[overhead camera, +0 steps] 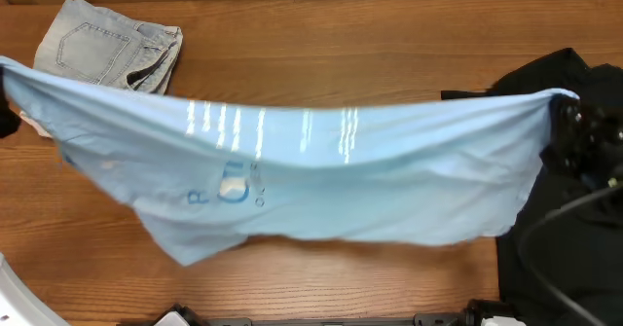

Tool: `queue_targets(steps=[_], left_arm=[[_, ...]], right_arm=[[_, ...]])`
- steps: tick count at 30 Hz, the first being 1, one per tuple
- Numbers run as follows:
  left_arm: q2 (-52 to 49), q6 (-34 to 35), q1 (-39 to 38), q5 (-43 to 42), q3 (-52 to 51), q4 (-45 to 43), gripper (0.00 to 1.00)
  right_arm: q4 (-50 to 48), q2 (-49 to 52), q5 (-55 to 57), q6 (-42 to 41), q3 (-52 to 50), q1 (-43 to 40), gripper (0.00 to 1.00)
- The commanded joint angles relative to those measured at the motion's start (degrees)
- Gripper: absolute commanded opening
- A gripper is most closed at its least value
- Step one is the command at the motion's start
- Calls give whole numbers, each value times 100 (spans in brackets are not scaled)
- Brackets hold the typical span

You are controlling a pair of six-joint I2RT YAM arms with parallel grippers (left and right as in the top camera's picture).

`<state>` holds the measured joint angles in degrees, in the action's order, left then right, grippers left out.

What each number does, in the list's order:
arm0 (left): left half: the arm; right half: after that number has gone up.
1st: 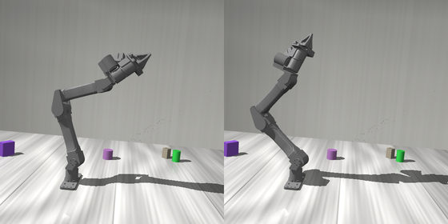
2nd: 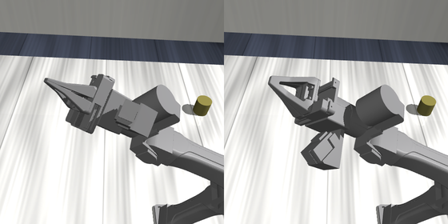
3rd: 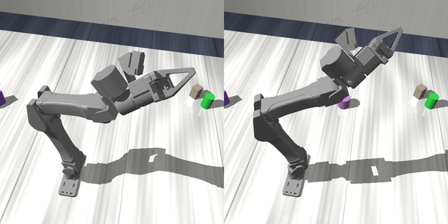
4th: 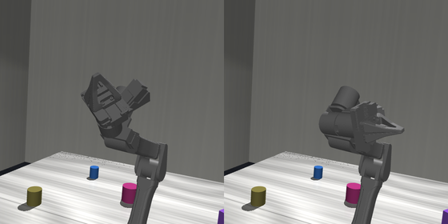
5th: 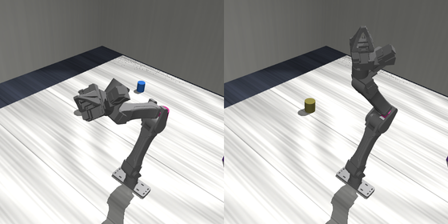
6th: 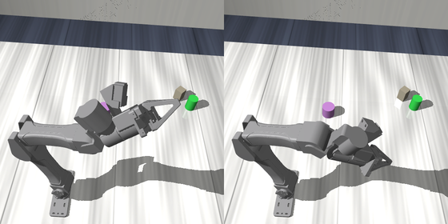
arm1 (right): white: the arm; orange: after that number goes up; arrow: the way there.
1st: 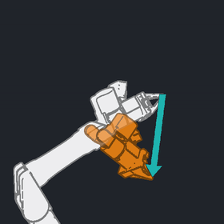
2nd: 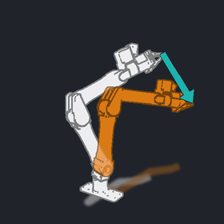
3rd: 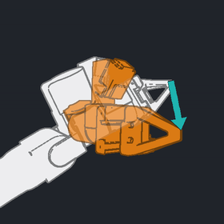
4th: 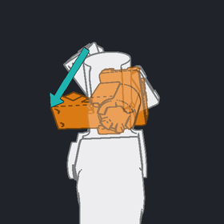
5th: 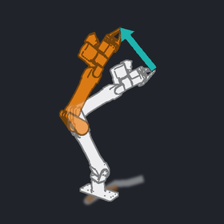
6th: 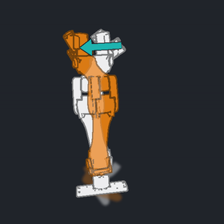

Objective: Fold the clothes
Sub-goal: 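Lift the T-shirt with both grippers and stretch it across the table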

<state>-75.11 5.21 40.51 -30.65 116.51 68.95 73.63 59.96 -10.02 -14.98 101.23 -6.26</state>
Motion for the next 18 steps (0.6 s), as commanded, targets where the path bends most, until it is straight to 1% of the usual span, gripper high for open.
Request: queue_targets(steps=[1, 4, 7, 13, 16, 18], left_arm=[[313, -168, -2, 446, 103, -31, 4], [494, 323, -2, 1084, 105, 28, 4], [555, 476, -2, 1443, 105, 146, 4], [439, 673, -4, 1469, 103, 240, 4], [236, 737, -33, 1425, 103, 216, 4], [24, 745, -184, 1266, 98, 140, 4]], right_arm=[[109, -210, 79, -15, 175, 4, 4], [365, -306, 101, 0, 341, 4, 4], [634, -420, 98, -7, 400, 4, 4], [1121, -498, 98, -221, 396, 4, 4], [984, -389, 151, -264, 315, 4, 4], [756, -223, 319, -267, 184, 4, 4]])
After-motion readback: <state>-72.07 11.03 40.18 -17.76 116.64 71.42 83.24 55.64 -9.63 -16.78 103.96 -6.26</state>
